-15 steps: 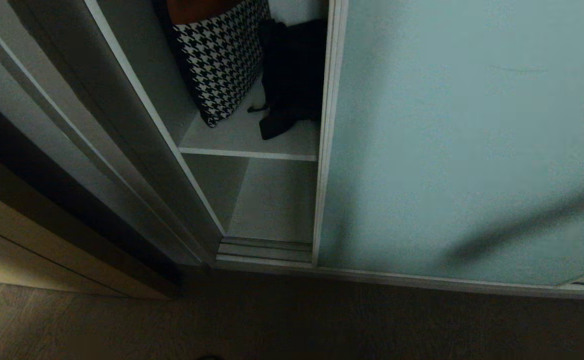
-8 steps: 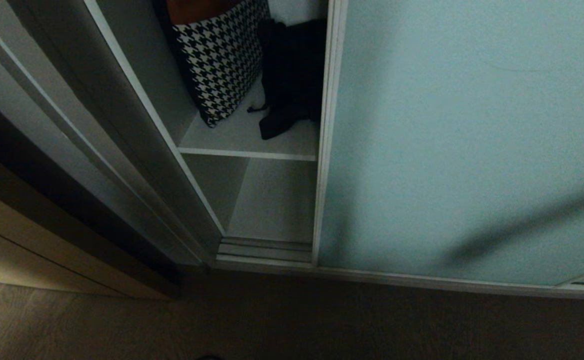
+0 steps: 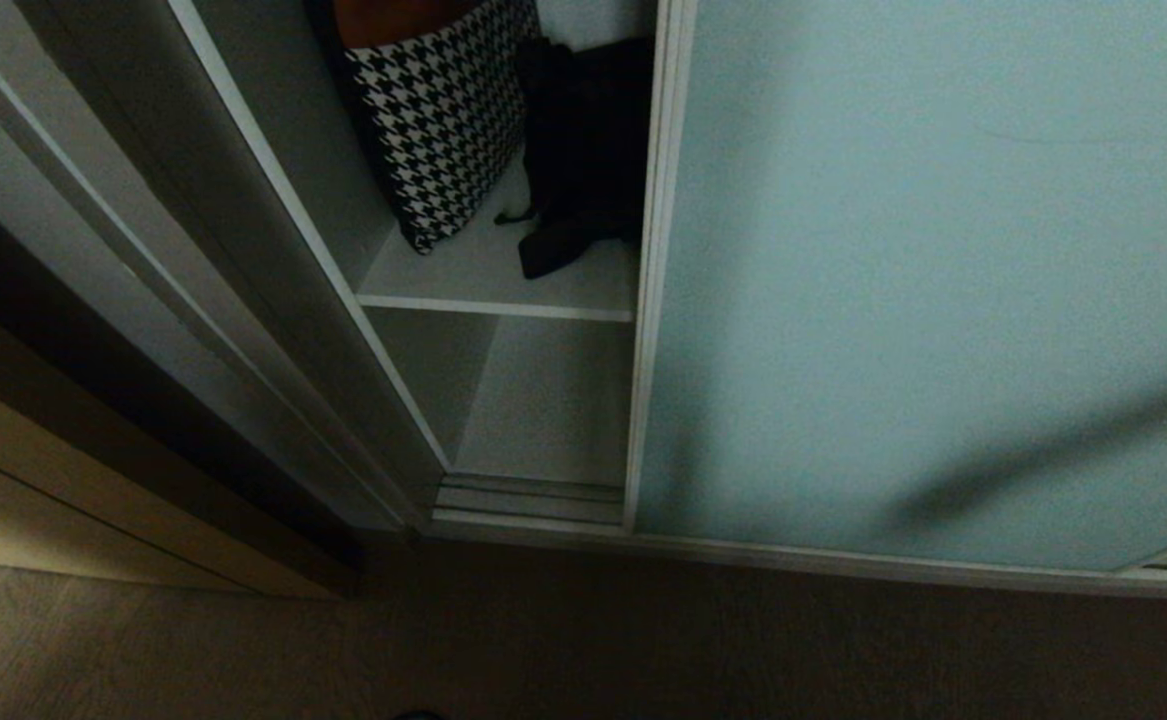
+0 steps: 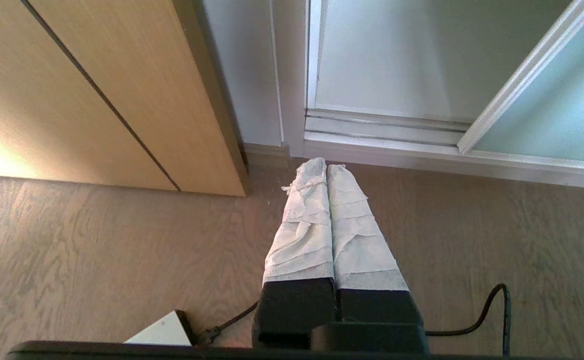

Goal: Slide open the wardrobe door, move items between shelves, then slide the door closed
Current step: Close the door

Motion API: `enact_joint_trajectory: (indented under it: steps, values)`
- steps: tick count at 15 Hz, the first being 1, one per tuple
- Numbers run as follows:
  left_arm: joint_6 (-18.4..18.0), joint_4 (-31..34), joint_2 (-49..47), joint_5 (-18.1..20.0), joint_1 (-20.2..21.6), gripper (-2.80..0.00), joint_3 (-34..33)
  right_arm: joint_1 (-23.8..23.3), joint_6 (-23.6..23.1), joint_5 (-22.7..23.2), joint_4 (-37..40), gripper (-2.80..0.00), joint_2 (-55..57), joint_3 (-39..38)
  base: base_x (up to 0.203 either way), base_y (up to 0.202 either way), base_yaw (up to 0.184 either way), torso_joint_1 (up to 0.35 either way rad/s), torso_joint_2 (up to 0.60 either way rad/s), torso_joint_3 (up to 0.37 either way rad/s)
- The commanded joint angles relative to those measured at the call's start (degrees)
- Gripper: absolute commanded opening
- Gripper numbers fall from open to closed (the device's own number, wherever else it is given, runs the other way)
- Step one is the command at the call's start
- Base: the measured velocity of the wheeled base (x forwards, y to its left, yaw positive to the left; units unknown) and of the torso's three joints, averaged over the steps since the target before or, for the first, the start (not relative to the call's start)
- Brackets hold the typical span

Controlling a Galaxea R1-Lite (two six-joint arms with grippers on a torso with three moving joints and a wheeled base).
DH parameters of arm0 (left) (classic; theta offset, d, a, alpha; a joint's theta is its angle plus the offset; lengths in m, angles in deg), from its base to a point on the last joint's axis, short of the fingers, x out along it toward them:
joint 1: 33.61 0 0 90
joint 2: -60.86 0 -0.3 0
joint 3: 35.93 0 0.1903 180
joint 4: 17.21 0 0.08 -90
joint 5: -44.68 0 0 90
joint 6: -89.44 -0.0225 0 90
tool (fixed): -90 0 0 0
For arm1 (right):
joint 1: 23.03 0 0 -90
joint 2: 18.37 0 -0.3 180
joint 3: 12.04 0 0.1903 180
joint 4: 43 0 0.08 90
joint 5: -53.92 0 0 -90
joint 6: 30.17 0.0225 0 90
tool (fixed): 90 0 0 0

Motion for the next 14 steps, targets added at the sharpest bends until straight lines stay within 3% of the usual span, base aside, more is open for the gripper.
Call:
enact_joint_trajectory:
  steps: [1, 10, 14]
  values:
    - [0.0, 0.0, -0.1, 0.0, 0.0, -2.8, 0.0, 0.4, 0.3, 0.3, -0.1, -2.8, -0.1, -0.7, 0.0, 0.0, 0.0, 0.0, 0.0, 0.0]
    - [0.0, 0.0, 0.0, 0.0, 0.1, -2.8, 0.0, 1.6, 1.7, 0.5, 0.0, -2.8, -0.6, -2.1, 0.0, 0.0, 0.0, 0.0, 0.0, 0.0]
    - [0.0, 0.0, -0.1, 0.0, 0.0, -2.8, 0.0, 2.6, 1.5, 0.7, -0.5, -2.8, -3.5, -6.4, 0.0, 0.0, 0.0, 0.0, 0.0, 0.0]
